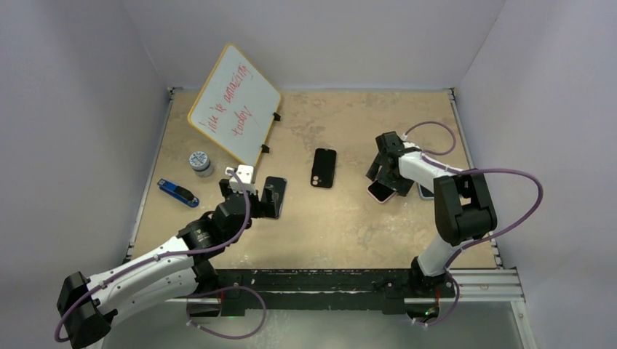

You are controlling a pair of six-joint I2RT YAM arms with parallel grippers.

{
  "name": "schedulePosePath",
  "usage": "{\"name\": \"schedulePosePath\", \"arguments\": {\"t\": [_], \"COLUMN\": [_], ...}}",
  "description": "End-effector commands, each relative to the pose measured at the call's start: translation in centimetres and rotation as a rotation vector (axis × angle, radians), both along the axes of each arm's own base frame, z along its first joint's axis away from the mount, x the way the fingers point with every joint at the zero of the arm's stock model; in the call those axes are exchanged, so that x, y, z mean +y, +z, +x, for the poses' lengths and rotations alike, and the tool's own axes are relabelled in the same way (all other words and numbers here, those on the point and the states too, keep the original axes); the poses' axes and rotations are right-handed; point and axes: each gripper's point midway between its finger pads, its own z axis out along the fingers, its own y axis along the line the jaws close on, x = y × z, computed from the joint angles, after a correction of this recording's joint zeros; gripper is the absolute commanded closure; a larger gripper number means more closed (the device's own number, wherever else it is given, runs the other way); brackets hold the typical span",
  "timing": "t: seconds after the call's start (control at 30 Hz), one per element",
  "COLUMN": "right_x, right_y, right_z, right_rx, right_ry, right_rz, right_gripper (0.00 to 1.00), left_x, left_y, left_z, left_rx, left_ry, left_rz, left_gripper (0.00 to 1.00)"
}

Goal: Take the phone out of the phone case
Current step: Adjust the phone at the center of the board, then pick up the phone at the center of the board.

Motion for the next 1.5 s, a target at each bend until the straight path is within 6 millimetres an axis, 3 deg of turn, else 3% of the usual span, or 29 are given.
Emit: {"name": "schedulePosePath", "arguments": {"t": [0.0,0.47,0.73,1.03,1.23,1.47], "right_x": [-1.2,1.9,3.2,8.4,12.4,15.3], "right_y": [0.3,-2.7,-2.1,-0.7,-0.2,1.5], "right_z": [-1.2,-2.1,-2.4,-3.1,-5.1,-7.0], "right_rx": [0.037,0.119,0.082,-0.059,-0.148,-0.300], "right_ry": [-0.023,0.118,0.203,0.383,0.536,0.670], "right_rz": [-0.060,0.047,0.077,0.167,0.268,0.400], "right_gripper": [0.01,0.08,0.40,0.68,0.80,0.88], "left_x": [-0.3,-0.4,-1.2,-3.4,-5.6,-8.7], "left_y": [1.1,0.9,0.8,1.7,2.4,1.2], "left_z": [0.3,0.3,0.2,-0.3,-0.4,0.0], "left_rx": [-0.021,-0.016,-0.009,-0.006,0.021,0.100], "left_ry": [0.006,0.001,-0.028,-0.126,-0.181,-0.212], "left_rz": [-0.031,-0.031,-0.049,-0.122,-0.216,-0.299], "left_gripper": [0.00,0.00,0.00,0.00,0.00,0.00]}}
